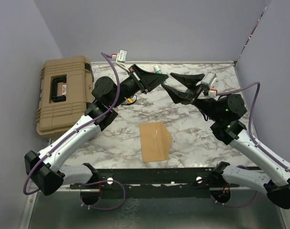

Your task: Place the letter into the envelope and seal it

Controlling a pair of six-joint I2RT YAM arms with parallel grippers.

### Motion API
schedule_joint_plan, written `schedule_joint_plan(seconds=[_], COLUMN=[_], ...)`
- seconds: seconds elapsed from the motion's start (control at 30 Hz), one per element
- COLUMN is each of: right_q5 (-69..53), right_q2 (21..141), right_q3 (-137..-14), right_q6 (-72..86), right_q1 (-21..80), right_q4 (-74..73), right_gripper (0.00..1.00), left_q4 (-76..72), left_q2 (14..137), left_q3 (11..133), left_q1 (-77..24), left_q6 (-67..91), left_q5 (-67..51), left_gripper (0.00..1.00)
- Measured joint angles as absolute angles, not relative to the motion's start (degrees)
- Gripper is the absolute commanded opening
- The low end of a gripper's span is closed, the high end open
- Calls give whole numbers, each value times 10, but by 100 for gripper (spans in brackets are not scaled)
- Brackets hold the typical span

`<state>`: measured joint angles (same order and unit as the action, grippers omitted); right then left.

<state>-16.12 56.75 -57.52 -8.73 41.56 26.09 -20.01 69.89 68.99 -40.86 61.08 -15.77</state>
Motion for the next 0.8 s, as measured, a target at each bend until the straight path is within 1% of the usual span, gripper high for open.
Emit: schedule_joint_plan(seconds=[0.33, 0.4, 0.47, 0.57, 0.7, 0.8], right_q5=[-161, -161, -161, -161, -161, -161], right_q2=[567, 568, 568, 568, 570, 576], right_q3=[-557, -555, -555, -555, -554, -554], right_q6=[-55, -50, -45, -39, -27, -18], right_q1=[416, 416, 416, 416, 416, 417], right_q4=[261, 261, 261, 262, 269, 274], right_gripper=[54, 53, 49, 41, 33, 21], left_q4=[-207, -209, -210, -211, -214, -215], left_q2=[699, 699, 699, 699, 699, 699], left_q3=[690, 690, 690, 690, 690, 690], left_q1=[-409, -409, -409, -409, -409, -409], left_q6=[592, 589, 587, 584, 581, 578], left_q5=[-158, -157, -157, -158, -158, -157], left_gripper=[0, 0, 0, 0, 0, 0])
